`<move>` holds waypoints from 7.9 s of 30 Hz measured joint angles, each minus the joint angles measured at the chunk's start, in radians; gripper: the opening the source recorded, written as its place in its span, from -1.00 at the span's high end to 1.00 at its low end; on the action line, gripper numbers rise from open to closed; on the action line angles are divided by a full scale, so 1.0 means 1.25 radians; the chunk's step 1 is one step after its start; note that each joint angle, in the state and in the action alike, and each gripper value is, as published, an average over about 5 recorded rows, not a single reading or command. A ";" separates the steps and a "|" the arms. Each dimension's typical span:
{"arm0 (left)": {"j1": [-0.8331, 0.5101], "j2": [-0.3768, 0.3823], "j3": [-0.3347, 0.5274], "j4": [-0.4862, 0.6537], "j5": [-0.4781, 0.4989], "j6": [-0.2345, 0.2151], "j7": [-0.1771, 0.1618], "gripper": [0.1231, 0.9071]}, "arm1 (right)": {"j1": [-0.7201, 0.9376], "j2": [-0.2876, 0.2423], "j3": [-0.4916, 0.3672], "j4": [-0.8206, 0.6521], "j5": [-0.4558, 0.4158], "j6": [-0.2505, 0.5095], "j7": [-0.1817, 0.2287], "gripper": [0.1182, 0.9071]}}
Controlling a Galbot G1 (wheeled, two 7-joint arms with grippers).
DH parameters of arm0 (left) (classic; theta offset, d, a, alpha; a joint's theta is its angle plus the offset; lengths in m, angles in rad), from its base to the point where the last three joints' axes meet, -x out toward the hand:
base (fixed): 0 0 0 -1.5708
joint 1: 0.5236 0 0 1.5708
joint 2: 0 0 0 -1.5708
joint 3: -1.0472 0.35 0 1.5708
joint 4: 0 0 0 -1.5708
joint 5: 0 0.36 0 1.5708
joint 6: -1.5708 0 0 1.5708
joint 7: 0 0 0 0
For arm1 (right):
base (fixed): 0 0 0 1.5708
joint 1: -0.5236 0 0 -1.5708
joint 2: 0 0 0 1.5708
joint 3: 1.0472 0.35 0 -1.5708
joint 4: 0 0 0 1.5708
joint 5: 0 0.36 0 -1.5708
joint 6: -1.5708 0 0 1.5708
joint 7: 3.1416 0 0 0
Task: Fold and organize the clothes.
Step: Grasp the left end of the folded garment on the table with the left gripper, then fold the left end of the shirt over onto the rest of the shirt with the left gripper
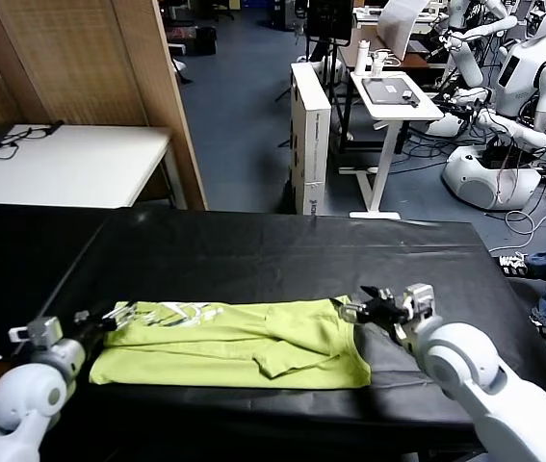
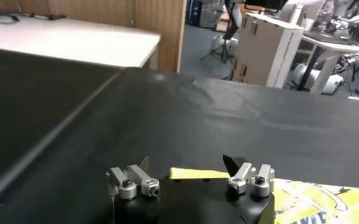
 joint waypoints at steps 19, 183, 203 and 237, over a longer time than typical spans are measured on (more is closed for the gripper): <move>0.000 -0.004 0.019 0.021 0.005 0.002 0.002 -0.17 | 0.012 0.029 -0.016 -0.060 -0.020 0.003 -0.018 -0.61; -0.084 0.043 0.232 -0.235 -0.347 0.188 0.054 0.84 | -0.560 0.095 0.438 0.227 -0.182 0.273 -0.152 -1.00; -0.115 -0.018 0.290 -0.211 -0.361 0.188 0.006 0.84 | -0.553 0.100 0.421 0.221 -0.198 0.270 -0.152 -1.00; -0.055 -0.144 0.262 -0.220 -0.291 0.188 -0.015 -0.98 | -0.448 -0.006 0.248 0.189 -0.225 0.266 -0.202 -1.00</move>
